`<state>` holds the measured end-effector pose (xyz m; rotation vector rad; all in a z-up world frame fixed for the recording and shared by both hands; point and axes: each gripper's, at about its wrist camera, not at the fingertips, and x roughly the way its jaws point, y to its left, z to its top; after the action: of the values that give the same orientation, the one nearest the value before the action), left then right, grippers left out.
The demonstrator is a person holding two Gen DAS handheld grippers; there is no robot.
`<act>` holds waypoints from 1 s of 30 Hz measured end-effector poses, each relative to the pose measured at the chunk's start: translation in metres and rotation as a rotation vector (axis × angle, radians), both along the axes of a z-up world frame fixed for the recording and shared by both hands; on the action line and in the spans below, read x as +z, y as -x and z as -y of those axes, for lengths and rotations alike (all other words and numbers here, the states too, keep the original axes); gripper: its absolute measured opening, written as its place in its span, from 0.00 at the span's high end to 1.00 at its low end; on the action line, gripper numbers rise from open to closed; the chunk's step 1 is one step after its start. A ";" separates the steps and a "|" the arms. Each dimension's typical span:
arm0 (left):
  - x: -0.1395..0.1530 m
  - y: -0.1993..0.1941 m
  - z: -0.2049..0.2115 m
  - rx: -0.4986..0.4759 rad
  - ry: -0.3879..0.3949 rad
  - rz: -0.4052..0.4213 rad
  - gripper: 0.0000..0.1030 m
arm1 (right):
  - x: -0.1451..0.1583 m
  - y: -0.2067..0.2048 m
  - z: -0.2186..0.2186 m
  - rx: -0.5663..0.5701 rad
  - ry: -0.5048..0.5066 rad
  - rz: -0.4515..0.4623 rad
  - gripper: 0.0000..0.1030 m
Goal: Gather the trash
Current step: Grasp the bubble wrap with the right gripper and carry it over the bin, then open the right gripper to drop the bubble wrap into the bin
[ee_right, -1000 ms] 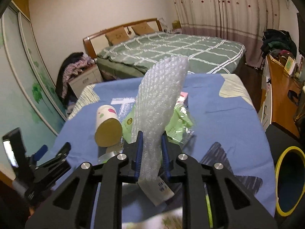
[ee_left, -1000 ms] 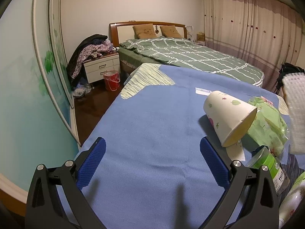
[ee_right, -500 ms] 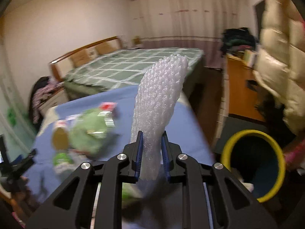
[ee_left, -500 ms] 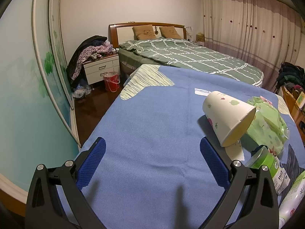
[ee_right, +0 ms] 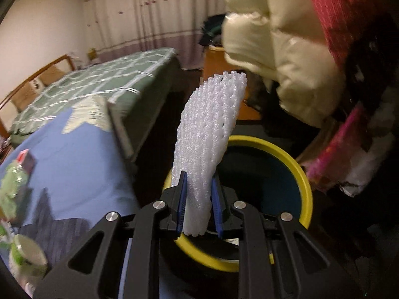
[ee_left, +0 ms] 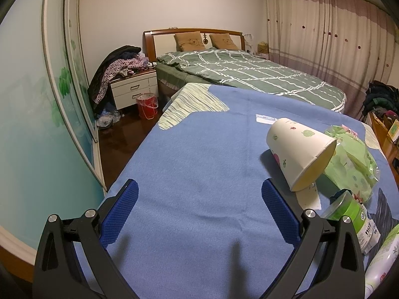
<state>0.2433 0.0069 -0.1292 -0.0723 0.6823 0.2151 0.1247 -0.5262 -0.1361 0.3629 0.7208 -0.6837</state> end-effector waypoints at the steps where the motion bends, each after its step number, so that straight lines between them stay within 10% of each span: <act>1: 0.000 0.000 0.000 0.000 -0.001 0.000 0.05 | -0.004 0.001 0.004 -0.018 0.000 -0.007 0.80; 19: 0.003 0.018 0.028 -0.119 -0.023 -0.002 0.05 | -0.001 0.005 0.000 -0.070 0.054 0.009 0.72; 30: 0.016 0.095 0.090 -0.307 0.018 -0.024 0.05 | 0.001 0.003 -0.003 -0.039 0.053 0.021 0.68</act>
<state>0.1478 -0.0827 -0.1131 0.0184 0.7099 -0.0854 0.1221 -0.5232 -0.1356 0.3361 0.6762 -0.7334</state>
